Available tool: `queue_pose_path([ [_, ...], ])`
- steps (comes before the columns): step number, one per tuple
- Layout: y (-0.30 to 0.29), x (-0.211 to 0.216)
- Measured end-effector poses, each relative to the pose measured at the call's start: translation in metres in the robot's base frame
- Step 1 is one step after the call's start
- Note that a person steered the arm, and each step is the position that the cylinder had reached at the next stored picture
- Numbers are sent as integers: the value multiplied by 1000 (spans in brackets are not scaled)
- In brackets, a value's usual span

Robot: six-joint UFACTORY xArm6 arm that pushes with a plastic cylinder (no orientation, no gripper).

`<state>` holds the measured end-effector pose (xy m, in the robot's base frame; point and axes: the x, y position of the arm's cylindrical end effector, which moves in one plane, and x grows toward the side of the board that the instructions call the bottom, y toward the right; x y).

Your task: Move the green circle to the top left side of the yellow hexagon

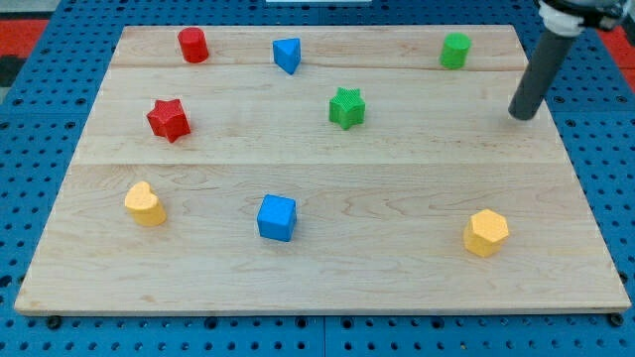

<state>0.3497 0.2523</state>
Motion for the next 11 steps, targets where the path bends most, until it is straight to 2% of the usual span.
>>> queue_pose_path([
  [2, 11, -102],
  [3, -9, -125],
  [5, -127, -90],
  [6, -161, -95],
  [7, -173, -66],
  [9, -157, -45],
  [10, -136, -72],
  [11, -113, -63],
])
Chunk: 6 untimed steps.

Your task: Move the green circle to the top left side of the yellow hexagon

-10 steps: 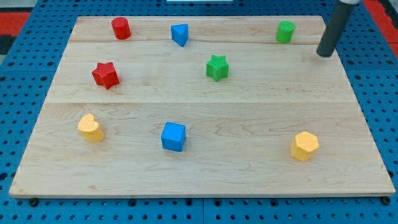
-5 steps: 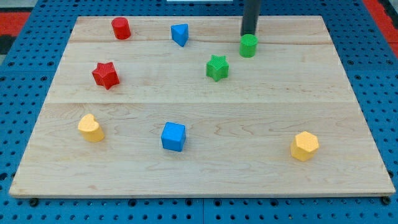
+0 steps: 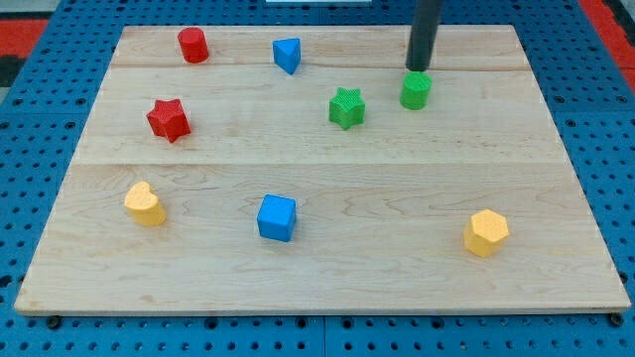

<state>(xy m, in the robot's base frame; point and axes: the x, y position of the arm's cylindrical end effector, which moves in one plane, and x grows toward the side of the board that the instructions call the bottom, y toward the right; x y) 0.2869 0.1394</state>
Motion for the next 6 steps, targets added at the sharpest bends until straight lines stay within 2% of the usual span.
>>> queue_pose_path([
  [1, -19, 43],
  [3, -68, 101],
  [4, -113, 107],
  [6, -48, 131],
])
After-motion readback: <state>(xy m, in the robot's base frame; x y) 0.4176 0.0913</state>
